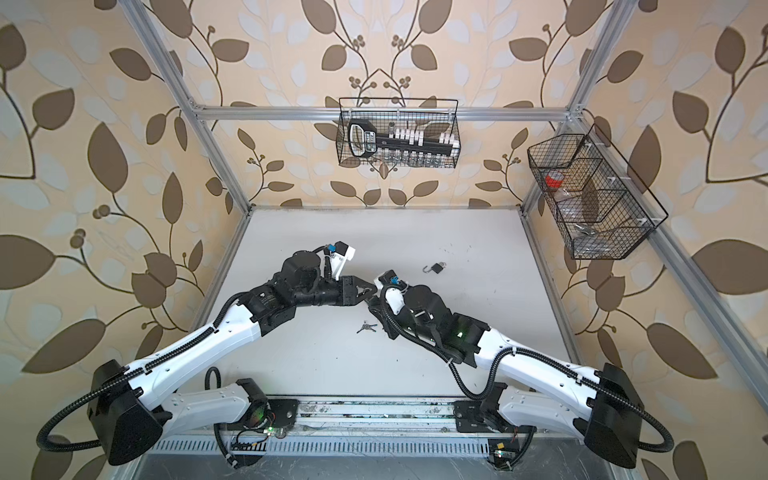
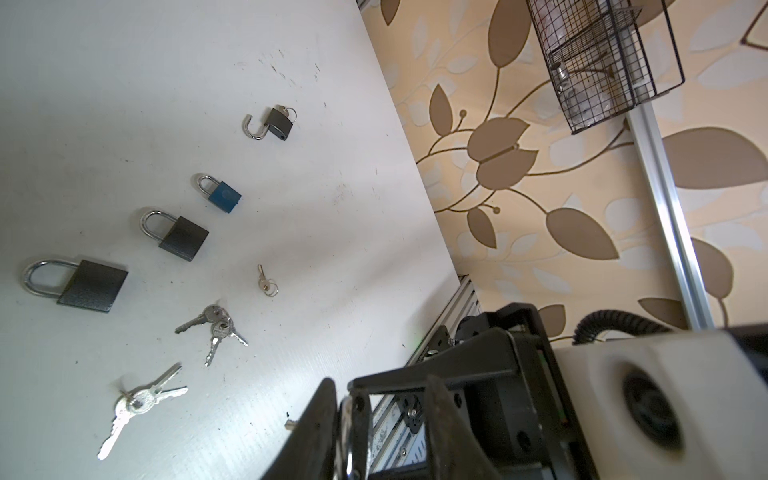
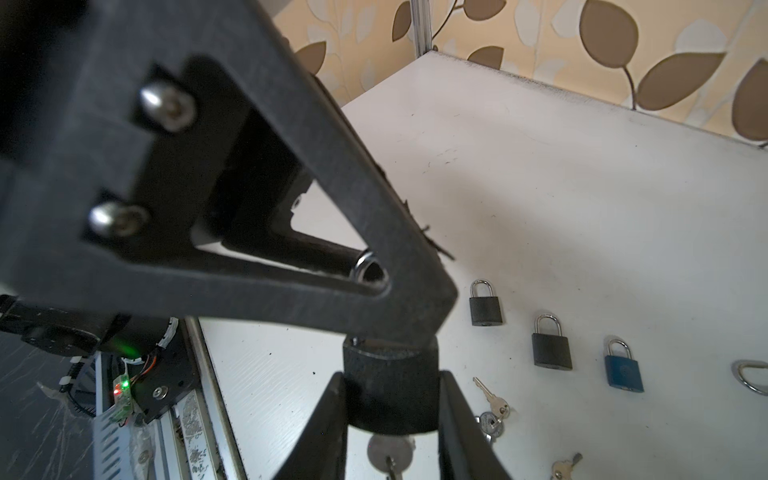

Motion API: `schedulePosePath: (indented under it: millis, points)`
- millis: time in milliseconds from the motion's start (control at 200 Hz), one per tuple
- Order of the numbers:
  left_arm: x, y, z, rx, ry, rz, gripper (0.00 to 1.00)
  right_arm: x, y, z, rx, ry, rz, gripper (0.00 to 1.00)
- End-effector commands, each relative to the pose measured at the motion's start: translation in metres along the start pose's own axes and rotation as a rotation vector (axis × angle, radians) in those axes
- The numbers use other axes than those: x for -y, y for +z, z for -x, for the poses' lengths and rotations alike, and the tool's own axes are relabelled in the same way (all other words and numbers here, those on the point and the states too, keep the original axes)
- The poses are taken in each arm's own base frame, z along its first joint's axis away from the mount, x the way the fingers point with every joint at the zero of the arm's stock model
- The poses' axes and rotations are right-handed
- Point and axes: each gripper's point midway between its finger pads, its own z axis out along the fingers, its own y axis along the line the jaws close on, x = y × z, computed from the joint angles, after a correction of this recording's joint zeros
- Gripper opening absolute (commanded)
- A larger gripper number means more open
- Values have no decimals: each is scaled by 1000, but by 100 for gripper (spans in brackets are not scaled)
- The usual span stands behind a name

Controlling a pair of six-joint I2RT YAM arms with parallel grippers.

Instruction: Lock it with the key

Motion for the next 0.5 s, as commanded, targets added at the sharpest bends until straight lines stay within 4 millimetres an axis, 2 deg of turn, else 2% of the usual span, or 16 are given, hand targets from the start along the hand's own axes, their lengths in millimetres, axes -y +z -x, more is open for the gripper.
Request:
schedulePosePath:
  millis: [0, 240, 495]
  points:
    - [17, -1, 8, 21, 38, -51, 31, -1, -8, 31, 93, 21, -16, 9]
    - [16, -4, 8, 29, 38, -44, 20, -1, -8, 29, 87, 23, -17, 9]
    - [16, -4, 9, 34, 41, -38, 3, -2, -9, 31, 90, 21, -17, 10]
